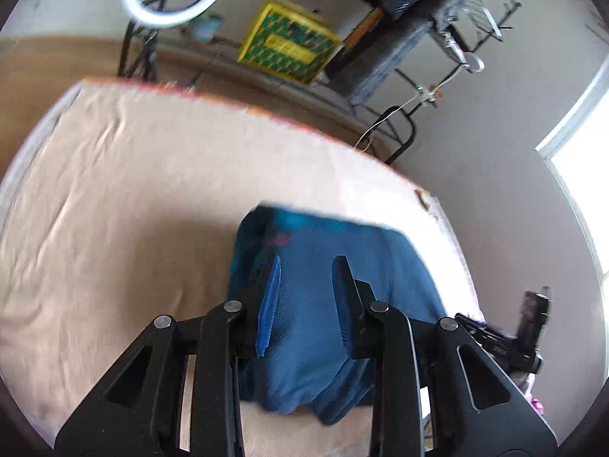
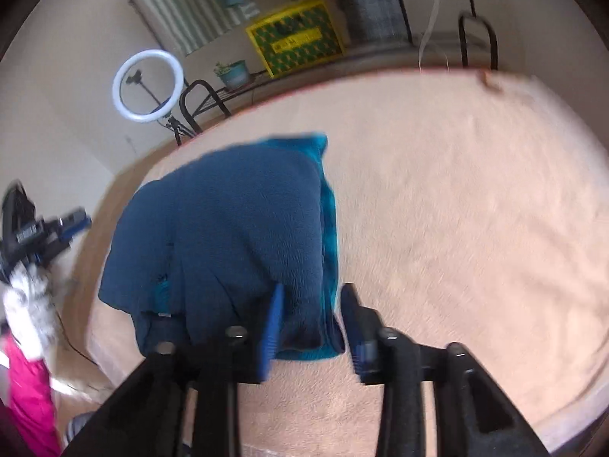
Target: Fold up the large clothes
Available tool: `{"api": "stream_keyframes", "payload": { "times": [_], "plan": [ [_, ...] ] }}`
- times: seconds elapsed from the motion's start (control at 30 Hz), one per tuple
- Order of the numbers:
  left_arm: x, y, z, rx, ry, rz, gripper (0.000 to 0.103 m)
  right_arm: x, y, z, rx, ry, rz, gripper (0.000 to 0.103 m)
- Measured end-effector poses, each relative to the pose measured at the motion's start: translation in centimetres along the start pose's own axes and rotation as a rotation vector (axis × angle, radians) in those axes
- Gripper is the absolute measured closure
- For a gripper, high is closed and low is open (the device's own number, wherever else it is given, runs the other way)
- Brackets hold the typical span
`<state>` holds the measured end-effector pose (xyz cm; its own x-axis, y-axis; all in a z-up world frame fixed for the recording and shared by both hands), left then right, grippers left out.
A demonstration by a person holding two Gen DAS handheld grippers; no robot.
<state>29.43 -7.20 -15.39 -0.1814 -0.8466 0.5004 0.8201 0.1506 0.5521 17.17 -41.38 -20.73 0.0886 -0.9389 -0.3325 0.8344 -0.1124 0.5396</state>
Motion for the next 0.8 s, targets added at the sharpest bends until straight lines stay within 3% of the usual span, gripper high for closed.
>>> {"api": "stream_keyframes", "payload": {
  "times": [0.1,0.2,0.3,0.43,0.53,0.63,0.73,0.8],
  "plan": [
    [2.6,1.8,-1.0,0.011,0.005,-0.06,0.076,-3.7,3.2,2.7,0.079,-0.042,0.14,0.066],
    [5.4,2.8,-3.7,0.0,0.014,-0.123,0.076,-7.5,7.2,2.6,0.135,0.014,0.188,0.066],
    [6.6,3.1,-7.1,-0.042,0.011,-0.125,0.076,-10.7,10.7,-1.2,0.149,0.102,0.198,0.071],
    [6.3,2.8,-11.2,-0.084,0.05,-0.124,0.076,-11.7,12.7,-7.6,0.103,0.132,0.157,0.077],
    [5.2,1.7,-13.7,-0.13,0.091,-0.153,0.076,-11.1,12.3,-11.1,0.048,0.174,0.118,0.078],
    [3.1,-1.6,-15.7,-0.198,0.113,-0.181,0.076,-10.3,9.0,-13.3,-0.042,0.144,0.162,0.08],
    [2.2,-4.7,-15.6,-0.128,0.063,-0.263,0.075,-9.5,4.1,-13.9,-0.086,0.108,0.263,0.08],
    [2.0,-4.8,-15.6,-0.105,0.052,-0.248,0.075,-9.3,2.5,-13.8,-0.037,0.101,0.314,0.08]
  ]
}}
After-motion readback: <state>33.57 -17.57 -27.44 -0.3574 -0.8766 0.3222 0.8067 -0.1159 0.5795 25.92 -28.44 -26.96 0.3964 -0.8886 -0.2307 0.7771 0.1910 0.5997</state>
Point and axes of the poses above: each gripper's, at about its wrist camera, not at the fingertips, and z roughly against the way its jaws point, x to its right, y to its top, the point moved 5 cm from there along -z, roughly the way its jaws point, and after that the axes turned 1 degree about y, right-handed, at the moved point
